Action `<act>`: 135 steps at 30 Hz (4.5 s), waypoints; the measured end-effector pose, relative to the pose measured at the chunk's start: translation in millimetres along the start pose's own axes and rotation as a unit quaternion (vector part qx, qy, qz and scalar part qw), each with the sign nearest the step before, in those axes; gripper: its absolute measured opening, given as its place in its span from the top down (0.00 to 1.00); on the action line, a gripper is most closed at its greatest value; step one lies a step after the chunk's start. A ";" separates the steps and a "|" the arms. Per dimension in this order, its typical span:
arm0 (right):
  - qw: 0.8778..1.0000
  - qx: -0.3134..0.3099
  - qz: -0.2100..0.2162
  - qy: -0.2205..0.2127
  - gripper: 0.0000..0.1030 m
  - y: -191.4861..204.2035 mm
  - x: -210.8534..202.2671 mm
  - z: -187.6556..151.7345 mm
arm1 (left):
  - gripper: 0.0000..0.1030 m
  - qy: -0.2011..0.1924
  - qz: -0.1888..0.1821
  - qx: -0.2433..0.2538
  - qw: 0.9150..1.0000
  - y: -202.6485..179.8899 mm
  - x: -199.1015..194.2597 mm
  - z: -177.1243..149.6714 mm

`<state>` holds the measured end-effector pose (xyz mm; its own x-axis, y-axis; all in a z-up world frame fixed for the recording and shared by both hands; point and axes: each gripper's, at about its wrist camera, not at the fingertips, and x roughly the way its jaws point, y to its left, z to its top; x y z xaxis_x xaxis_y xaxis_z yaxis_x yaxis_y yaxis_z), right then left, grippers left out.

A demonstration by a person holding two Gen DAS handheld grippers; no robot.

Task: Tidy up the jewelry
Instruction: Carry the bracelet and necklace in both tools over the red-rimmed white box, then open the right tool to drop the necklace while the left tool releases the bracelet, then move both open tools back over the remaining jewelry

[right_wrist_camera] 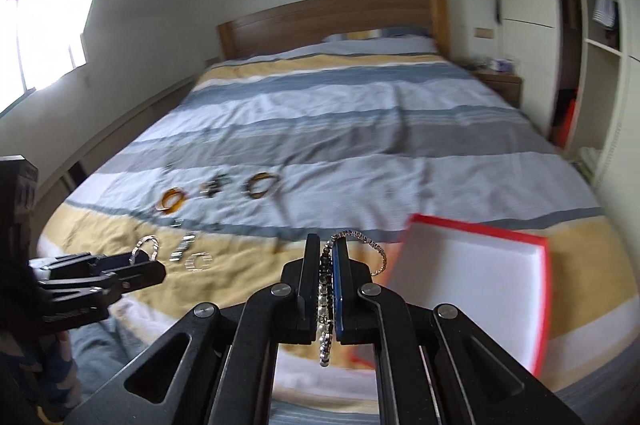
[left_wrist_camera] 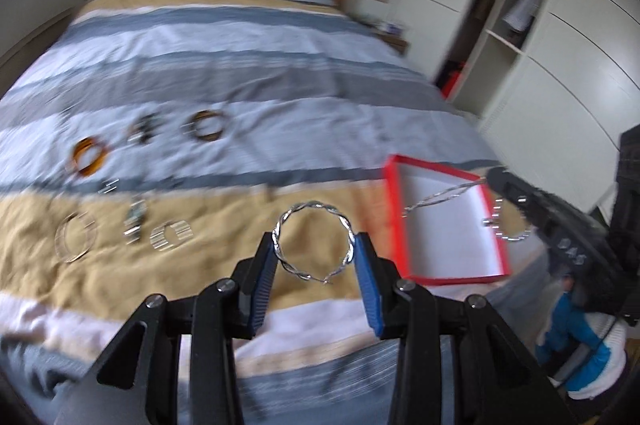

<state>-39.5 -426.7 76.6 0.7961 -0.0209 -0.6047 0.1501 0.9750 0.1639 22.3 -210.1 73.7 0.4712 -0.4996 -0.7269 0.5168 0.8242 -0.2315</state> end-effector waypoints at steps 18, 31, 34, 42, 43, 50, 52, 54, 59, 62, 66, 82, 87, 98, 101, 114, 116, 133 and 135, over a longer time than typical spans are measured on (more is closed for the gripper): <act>0.988 0.066 -0.101 0.094 0.94 -148.8 97.7 -40.7 | 0.65 0.119 -0.102 0.115 0.981 -136.8 183.8 8.7; 0.983 0.047 -0.113 0.137 0.88 -154.9 117.5 -68.3 | 0.64 0.151 -0.094 0.127 0.976 -131.8 212.6 -14.5; 0.982 0.046 -0.117 0.141 0.68 -155.1 112.9 -67.9 | 0.64 0.157 -0.092 0.133 0.974 -133.0 210.3 -16.2; 0.982 0.040 -0.132 0.131 0.67 -150.6 72.5 -59.9 | 0.63 0.161 -0.094 0.139 0.973 -131.9 188.9 -19.7; 0.982 0.039 -0.133 0.128 0.65 -149.2 67.3 -57.8 | 0.63 0.156 -0.097 0.137 0.973 -131.8 181.5 -17.8; 0.986 0.033 -0.135 0.095 0.59 -123.0 16.3 -41.4 | 0.63 0.100 -0.097 0.142 0.980 -131.7 115.5 -5.0; 0.987 0.032 -0.131 0.082 0.57 -111.8 2.1 -37.1 | 0.63 0.077 -0.096 0.140 0.982 -124.8 90.2 -4.0; 0.989 0.028 -0.126 0.068 0.56 -97.0 -12.9 -32.0 | 0.63 0.052 -0.089 0.143 0.984 -115.6 64.6 -4.7; 0.993 0.012 -0.112 0.038 0.52 -54.4 -42.8 -20.5 | 0.63 0.023 -0.062 0.148 0.987 -86.1 8.1 -9.4; 0.995 -0.002 -0.102 0.020 0.52 -24.0 -60.3 -14.1 | 0.63 0.011 -0.050 0.134 0.990 -60.2 -20.5 -14.9; 0.996 -0.018 -0.088 0.005 0.51 11.7 -79.2 -10.3 | 0.62 -0.015 -0.019 0.107 0.994 -18.2 -61.0 -27.8; 0.997 -0.064 -0.018 -0.031 0.46 118.2 -124.4 -18.1 | 0.62 -0.078 0.091 -0.030 0.992 124.9 -176.3 -87.5; 0.997 -0.070 -0.002 -0.039 0.46 132.5 -128.3 -12.6 | 0.62 -0.089 0.118 -0.072 0.986 164.8 -198.0 -104.7; 0.996 -0.085 0.018 -0.008 0.46 161.7 -90.5 -13.3 | 0.62 -0.067 0.138 -0.116 0.981 213.9 -181.0 -124.7; 0.996 -0.088 0.023 0.017 0.46 166.8 -62.0 -16.2 | 0.62 -0.050 0.137 -0.123 0.982 223.7 -161.8 -127.5; 0.990 -0.092 0.051 0.096 0.47 187.1 51.0 -33.0 | 0.62 0.005 0.138 -0.153 0.979 269.5 -71.7 -125.4; 0.988 -0.092 0.057 0.108 0.48 192.1 68.2 -36.9 | 0.62 0.010 0.143 -0.149 0.978 274.0 -62.4 -122.0; 0.983 -0.078 0.070 0.151 0.55 197.2 147.0 -54.7 | 0.62 0.009 0.143 -0.134 0.980 296.0 -21.2 -90.6; 0.983 -0.077 0.071 0.152 0.56 194.2 152.9 -53.8 | 0.62 0.011 0.138 -0.129 0.982 292.3 -16.4 -87.9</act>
<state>79.8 -228.6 -26.0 0.5880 0.1618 -0.7925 -0.0583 0.9857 0.1580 102.8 62.5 -38.9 0.5508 -0.2436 -0.7983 0.1713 0.9691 -0.1776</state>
